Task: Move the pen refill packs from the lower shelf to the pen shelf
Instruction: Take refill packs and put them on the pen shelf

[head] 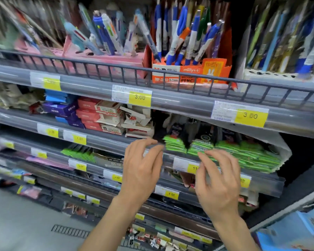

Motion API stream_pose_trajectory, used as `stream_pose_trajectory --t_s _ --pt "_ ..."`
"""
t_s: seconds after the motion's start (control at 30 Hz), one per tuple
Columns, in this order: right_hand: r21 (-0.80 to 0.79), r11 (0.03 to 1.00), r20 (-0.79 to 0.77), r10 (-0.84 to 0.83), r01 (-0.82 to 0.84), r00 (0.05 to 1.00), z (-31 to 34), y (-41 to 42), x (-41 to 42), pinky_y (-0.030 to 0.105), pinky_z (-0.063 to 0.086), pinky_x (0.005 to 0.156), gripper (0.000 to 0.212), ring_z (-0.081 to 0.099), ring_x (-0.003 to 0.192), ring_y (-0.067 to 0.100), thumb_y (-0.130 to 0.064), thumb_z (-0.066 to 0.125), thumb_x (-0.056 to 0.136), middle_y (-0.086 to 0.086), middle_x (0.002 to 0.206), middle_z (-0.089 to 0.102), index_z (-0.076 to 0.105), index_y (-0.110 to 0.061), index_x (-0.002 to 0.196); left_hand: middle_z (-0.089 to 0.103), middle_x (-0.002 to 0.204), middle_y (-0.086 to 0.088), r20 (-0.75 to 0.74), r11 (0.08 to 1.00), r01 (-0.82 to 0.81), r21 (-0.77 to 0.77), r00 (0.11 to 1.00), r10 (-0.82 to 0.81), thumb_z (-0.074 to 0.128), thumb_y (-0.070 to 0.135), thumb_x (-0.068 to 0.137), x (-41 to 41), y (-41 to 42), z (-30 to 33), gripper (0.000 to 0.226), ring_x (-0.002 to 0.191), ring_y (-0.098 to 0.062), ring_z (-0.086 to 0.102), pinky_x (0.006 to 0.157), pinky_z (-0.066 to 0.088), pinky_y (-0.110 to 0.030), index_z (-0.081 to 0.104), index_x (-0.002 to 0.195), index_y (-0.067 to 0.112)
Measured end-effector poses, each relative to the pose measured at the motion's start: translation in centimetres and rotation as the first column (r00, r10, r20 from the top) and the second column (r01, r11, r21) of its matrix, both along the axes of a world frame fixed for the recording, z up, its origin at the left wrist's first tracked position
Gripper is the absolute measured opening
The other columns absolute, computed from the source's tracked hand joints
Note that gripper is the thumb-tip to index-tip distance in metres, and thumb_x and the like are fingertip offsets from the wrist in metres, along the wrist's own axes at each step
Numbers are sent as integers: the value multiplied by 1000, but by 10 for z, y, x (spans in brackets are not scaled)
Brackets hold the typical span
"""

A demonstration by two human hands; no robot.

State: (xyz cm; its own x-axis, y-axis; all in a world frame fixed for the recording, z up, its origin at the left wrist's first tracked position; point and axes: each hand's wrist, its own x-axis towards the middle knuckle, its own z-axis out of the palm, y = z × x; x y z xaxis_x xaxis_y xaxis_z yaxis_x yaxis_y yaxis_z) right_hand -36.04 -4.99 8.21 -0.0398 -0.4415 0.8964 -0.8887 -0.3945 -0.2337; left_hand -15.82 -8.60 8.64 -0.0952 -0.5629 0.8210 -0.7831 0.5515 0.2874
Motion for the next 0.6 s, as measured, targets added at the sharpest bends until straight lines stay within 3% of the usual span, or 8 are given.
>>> stream_pose_trajectory --t_s 0.2,0.33,0.47,0.6 --pt "204 925 53 316 -320 947 -49 -1 133 44 50 87 20 62 100 31 -6 60 95 12 104 68 76 -3 106 67 112 -10 -17 956 -251 153 966 256 58 21 104 149 40 -57 25 103 -24 61 82 57 -39 77 109 6" --pt "343 841 36 433 -418 901 -71 -19 228 46 52 84 20 62 98 30 -4 63 92 10 105 68 75 -4 108 70 112 -8 -13 876 -365 316 921 389 56 26 103 252 48 -87 31 107 -24 61 95 52 -29 77 114 6" --pt "552 764 -45 426 -333 903 -85 -47 324 46 51 96 27 60 113 30 -12 61 95 10 120 65 70 -7 121 71 119 -13 144 773 -389 501 918 369 68 14 99 340 26 -109 27 114 -34 64 92 58 -44 74 124 6" --pt "733 662 -108 337 -154 935 -91 -83 397 40 31 120 49 37 145 30 -26 53 100 14 153 45 51 -14 147 61 140 -19 303 673 -365 644 929 214 57 25 104 395 -7 -115 40 131 -40 54 105 50 -48 62 140 7"
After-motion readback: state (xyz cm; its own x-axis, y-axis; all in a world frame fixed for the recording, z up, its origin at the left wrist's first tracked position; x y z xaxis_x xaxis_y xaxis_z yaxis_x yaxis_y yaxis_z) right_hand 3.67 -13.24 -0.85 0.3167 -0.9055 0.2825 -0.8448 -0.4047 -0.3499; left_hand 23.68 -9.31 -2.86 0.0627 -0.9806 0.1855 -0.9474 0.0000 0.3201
